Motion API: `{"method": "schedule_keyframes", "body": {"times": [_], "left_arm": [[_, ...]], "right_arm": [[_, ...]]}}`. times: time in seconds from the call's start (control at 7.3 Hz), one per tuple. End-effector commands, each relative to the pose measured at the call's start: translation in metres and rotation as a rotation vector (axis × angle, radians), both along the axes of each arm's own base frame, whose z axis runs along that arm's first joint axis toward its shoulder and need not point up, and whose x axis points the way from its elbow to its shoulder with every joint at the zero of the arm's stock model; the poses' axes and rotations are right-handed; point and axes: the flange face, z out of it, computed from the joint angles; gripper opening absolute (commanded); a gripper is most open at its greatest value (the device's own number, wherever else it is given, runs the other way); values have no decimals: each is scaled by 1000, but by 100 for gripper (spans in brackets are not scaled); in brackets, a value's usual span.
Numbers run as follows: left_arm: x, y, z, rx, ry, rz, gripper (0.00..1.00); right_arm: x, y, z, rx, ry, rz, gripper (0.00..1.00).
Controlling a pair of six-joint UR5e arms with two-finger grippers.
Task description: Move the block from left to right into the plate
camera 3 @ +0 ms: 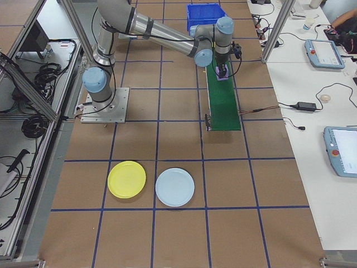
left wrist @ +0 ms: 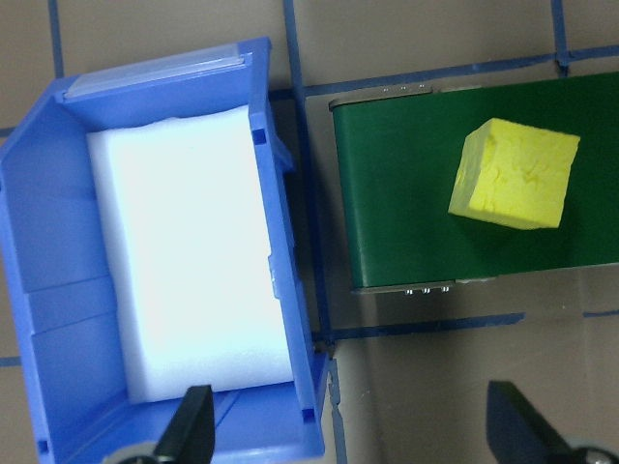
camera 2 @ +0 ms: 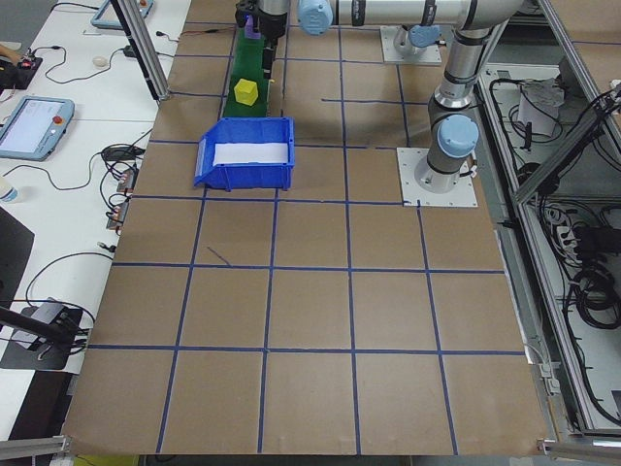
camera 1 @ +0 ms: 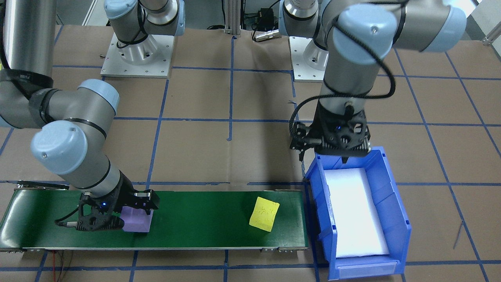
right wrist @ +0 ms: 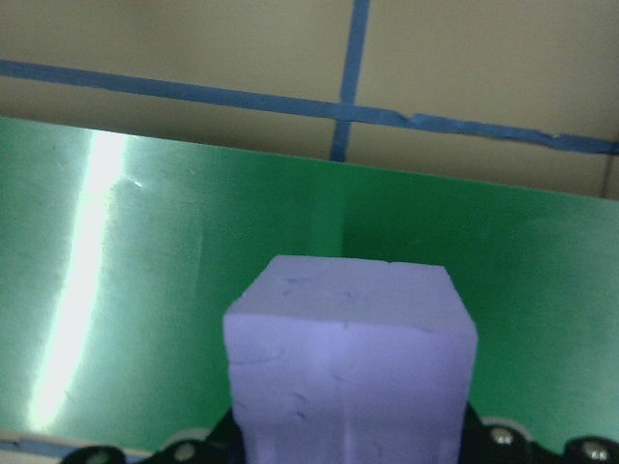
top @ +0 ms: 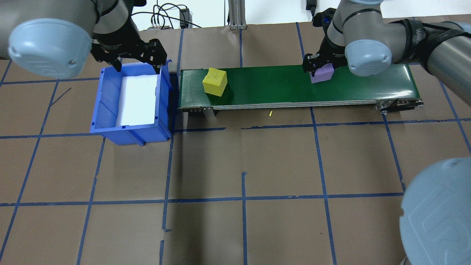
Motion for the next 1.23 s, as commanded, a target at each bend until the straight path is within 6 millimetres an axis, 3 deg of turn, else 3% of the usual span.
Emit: {"method": "schedule_keyframes", "body": {"times": [0.0, 0.14, 0.41, 0.55, 0.68, 0.82, 0.96, 1.1], "left_arm": [[20, 45, 34, 32, -4, 37, 100], [20, 51, 38, 34, -3, 37, 100], [19, 54, 28, 82, 8, -28, 100], [25, 52, 35, 67, 7, -19, 100], [35, 52, 35, 76, 0, 3, 100], [38, 55, 38, 72, 5, 9, 100], [39, 57, 34, 79, 10, 13, 100], [41, 56, 37, 71, 25, 19, 100]], "right_arm": [[-104, 36, 52, 64, 111, 130, 29], [-183, 61, 64, 119, 132, 188, 29], [-320, 114, 55, 168, 131, 321, 28], [-387, 150, 50, 192, 116, 342, 28], [-441, 187, 28, 202, 97, 328, 28], [-479, 213, -4, 204, 114, 363, 29], [-518, 239, -39, 210, 112, 362, 38], [-549, 261, -88, 228, 39, 309, 61]]}}
